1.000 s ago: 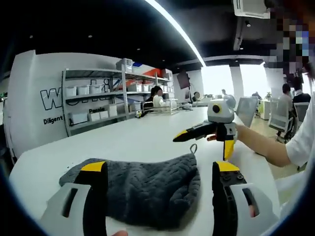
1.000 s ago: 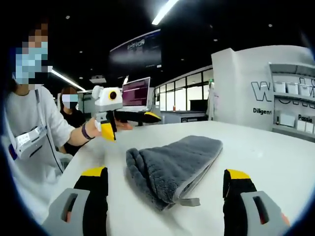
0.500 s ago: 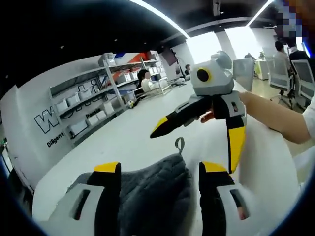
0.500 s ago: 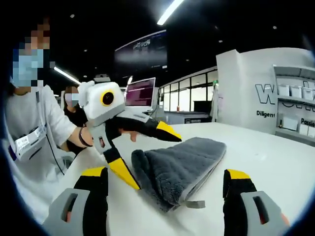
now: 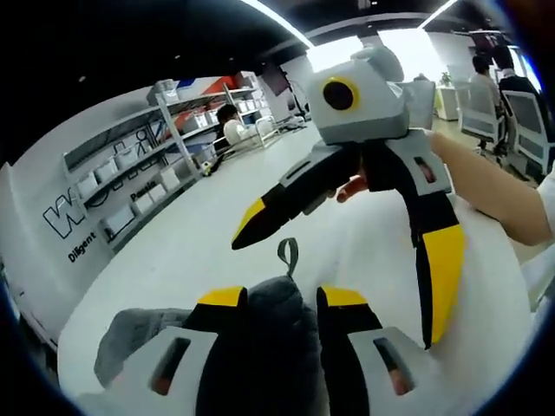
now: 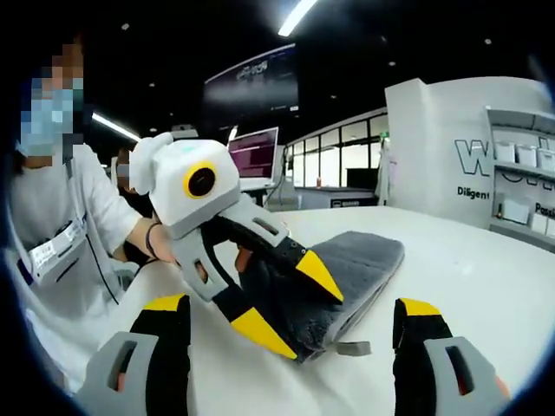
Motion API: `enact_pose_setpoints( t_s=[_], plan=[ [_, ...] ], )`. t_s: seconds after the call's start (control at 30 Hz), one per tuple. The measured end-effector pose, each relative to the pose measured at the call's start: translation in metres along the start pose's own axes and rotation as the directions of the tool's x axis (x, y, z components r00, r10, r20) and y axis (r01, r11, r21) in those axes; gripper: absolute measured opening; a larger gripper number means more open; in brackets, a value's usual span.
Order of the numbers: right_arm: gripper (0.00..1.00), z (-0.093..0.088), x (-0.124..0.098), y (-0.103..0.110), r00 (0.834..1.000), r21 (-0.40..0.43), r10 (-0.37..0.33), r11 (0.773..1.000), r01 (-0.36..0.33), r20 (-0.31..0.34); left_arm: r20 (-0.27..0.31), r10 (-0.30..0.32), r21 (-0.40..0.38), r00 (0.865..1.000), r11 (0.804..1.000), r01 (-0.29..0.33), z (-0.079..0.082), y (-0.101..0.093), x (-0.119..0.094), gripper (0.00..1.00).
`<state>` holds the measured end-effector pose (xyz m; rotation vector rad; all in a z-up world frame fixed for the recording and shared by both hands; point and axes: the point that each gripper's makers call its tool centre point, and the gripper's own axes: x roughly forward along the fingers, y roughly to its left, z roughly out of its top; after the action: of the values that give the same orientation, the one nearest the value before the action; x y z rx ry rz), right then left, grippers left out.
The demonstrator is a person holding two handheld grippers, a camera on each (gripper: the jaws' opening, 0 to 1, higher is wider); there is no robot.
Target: Open the folded towel by lifting each exposed corner and separating the folded layers until the towel lies flat within the target outline without major curled edges
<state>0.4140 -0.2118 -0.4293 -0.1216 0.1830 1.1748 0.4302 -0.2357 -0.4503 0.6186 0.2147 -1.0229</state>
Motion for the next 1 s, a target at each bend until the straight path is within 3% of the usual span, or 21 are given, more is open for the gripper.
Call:
enact_pose_setpoints(
  t_s=[0.2,0.43,0.73,1.0],
  plan=[
    [0.99,-0.003,0.001,0.002,1.000,-0.006,0.000,1.000,0.000,-0.021,-0.022,-0.008,0.018,1.000,1.000,0.009,-0.009,0.000,0.006,0.18],
    [0.99,-0.009,0.004,0.000,0.999,-0.004,-0.007,1.000,0.006,-0.049,-0.018,-0.015,0.022,1.000,1.000,0.016,-0.008,0.002,0.004,0.07],
    [0.99,-0.014,0.007,0.003,0.998,0.001,-0.001,1.000,0.002,-0.071,0.011,0.004,0.001,1.000,1.000,-0.004,0.001,0.015,-0.009,0.04],
    [0.99,-0.017,0.008,0.000,0.996,0.004,0.000,1.000,0.000,-0.086,0.066,0.092,-0.043,0.994,0.995,-0.089,0.015,0.046,-0.033,0.04]
  ],
)
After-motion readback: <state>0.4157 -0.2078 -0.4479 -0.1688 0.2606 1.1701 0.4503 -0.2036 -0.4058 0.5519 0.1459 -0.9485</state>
